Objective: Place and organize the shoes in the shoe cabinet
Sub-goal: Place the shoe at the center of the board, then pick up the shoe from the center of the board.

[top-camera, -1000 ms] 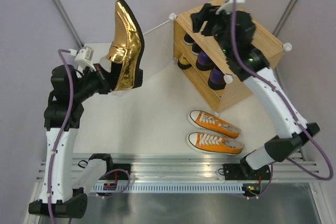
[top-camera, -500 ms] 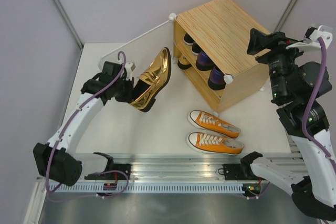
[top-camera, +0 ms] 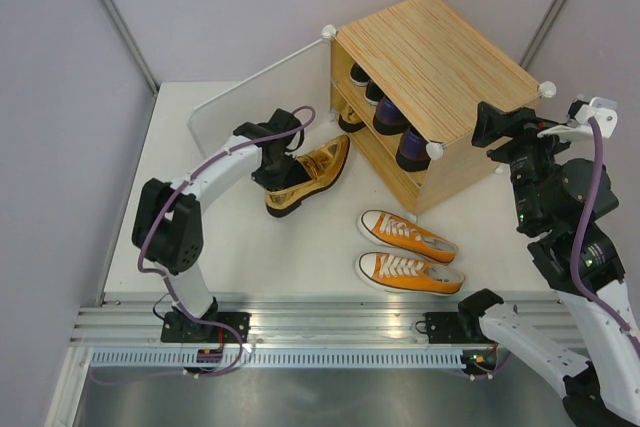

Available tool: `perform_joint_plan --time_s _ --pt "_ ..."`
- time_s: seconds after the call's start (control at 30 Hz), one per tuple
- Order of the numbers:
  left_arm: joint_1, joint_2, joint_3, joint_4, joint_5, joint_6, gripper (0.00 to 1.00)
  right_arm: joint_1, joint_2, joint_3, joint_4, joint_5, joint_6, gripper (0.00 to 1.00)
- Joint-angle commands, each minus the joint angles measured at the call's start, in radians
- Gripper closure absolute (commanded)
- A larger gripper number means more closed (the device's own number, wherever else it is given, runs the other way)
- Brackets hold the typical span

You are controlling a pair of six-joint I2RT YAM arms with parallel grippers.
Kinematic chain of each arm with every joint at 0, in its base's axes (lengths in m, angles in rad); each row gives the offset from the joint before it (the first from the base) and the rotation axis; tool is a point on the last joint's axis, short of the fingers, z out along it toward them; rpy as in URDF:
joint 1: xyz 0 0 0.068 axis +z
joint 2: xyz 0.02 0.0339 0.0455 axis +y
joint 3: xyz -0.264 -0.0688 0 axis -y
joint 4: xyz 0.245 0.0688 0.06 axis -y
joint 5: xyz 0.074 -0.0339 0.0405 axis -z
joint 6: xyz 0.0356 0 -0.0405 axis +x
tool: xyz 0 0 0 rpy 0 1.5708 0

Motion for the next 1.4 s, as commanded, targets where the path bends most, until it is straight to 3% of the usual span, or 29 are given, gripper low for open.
perform_joint_plan --time_s 0.0,0.23,0.33,0.5,0.63,0.83,1.07,1.27,1.37 --pt "0.0 0.018 0.078 0.111 -0.01 0.089 0.98 0.001 -0.035 -0.029 -0.017 0.011 -0.007 0.29" --pt "0.0 0.073 0.047 0.178 0.001 0.08 0.37 0.024 -0.084 -0.054 -0.028 0.046 -0.036 0.29" --pt "0.0 0.086 0.049 0.171 -0.027 0.059 0.24 0.05 -0.095 -0.058 -0.03 0.081 -0.077 0.29" --pt "0.005 0.037 0.077 0.096 -0.09 -0.09 0.2 0.096 -0.113 -0.052 -0.036 0.155 -0.109 0.29" --pt "0.019 -0.023 0.104 0.025 -0.05 -0.243 0.19 0.097 -0.126 -0.06 -0.046 0.152 -0.105 0.29" --pt "0.019 -0.129 -0.015 0.028 0.031 -0.453 0.23 0.097 -0.169 -0.087 -0.065 0.134 -0.088 0.29" --pt "0.017 -0.242 -0.257 0.161 0.065 -0.738 0.25 0.097 -0.23 -0.124 -0.094 0.12 -0.08 0.29" --pt "0.017 -0.311 -0.365 0.234 -0.025 -0.923 0.26 0.099 -0.258 -0.138 -0.102 0.105 -0.082 0.28" --pt "0.017 -0.368 -0.431 0.335 0.017 -0.961 0.29 0.099 -0.261 -0.147 -0.105 0.097 -0.082 0.28"
